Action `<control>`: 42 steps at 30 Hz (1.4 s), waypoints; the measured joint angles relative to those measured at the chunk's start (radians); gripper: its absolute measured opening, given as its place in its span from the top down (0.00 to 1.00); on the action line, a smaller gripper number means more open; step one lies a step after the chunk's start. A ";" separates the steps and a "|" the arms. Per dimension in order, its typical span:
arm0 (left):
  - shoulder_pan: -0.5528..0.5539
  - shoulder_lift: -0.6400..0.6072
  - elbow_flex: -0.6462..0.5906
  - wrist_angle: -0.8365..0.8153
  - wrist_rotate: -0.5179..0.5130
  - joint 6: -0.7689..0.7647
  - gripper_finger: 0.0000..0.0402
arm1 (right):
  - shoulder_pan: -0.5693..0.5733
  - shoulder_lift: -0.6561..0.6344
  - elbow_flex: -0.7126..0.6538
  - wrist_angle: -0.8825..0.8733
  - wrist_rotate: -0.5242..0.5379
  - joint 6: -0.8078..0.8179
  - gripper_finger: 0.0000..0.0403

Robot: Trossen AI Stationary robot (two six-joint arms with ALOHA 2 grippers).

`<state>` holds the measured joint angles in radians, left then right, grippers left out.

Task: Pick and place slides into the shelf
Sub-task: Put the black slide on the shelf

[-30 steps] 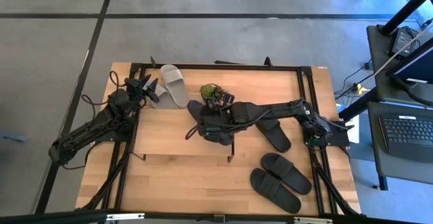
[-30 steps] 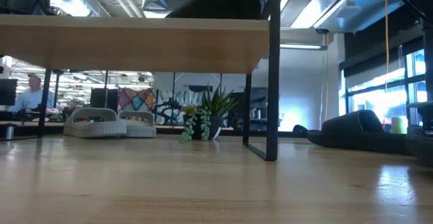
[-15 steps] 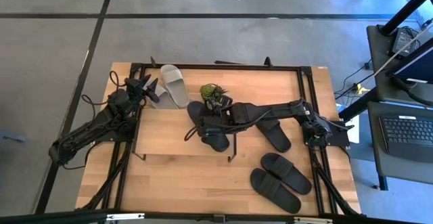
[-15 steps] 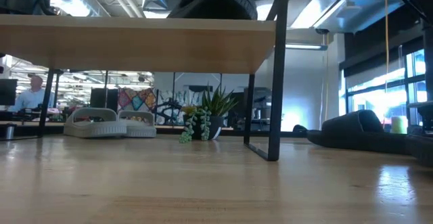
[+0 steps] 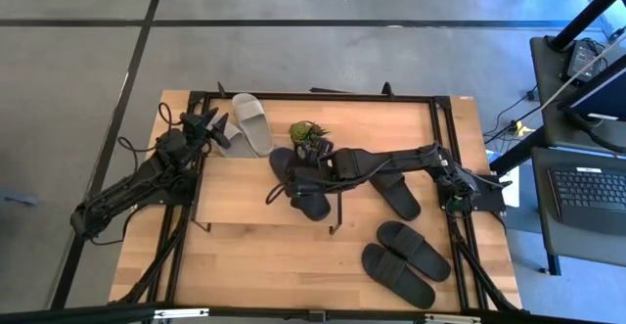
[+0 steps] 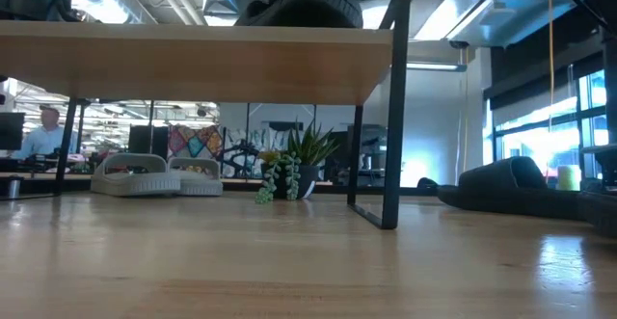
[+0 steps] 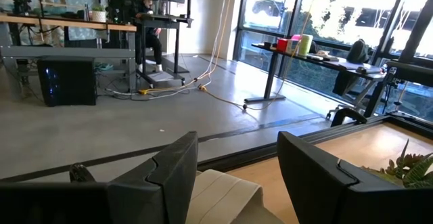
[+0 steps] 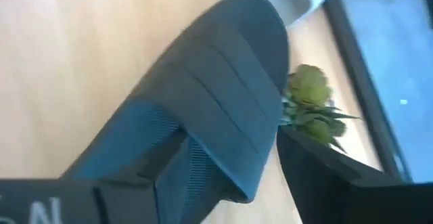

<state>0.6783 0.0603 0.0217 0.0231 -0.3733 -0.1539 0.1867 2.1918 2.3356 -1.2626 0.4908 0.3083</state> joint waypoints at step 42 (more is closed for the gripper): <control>-0.001 0.102 0.339 -0.168 0.601 0.073 0.52 | 0.060 -0.175 0.003 -0.201 -0.007 -0.202 0.40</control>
<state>0.6769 0.1626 0.3609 -0.1445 0.2279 -0.0804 0.2471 2.0167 2.3384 -1.4637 0.4838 0.1067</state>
